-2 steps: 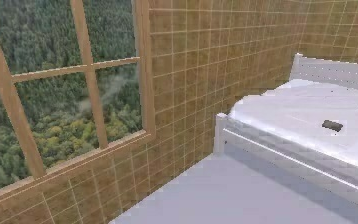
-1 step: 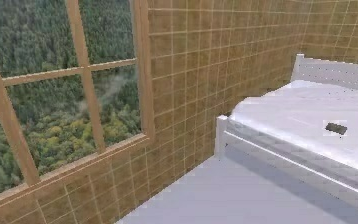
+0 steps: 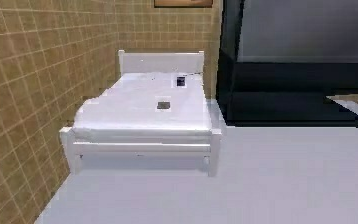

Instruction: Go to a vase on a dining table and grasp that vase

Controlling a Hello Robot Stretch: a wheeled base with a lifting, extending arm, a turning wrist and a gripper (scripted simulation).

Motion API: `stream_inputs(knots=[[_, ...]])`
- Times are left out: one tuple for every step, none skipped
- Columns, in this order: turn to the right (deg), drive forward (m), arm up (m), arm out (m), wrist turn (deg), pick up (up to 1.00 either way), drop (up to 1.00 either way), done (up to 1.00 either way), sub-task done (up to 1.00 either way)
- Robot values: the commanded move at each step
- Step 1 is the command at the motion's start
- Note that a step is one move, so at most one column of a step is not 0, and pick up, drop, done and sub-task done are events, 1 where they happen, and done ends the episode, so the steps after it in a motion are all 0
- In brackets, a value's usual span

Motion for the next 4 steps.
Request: stream_inputs(knots=[[42.0, 0.0, 0.0, 0.0, 0.0, 0.0, 0.0, 0.0, 0.0], [0.0, 0.5, 0.0, 0.0, 0.0, 0.0, 0.0, 0.0, 0.0], [45.0, 0.0, 0.0, 0.0, 0.0, 0.0, 0.0, 0.0, 0.0], [9.0, 0.0, 0.0, 0.0, 0.0, 0.0, 0.0, 0.0, 0.0]])
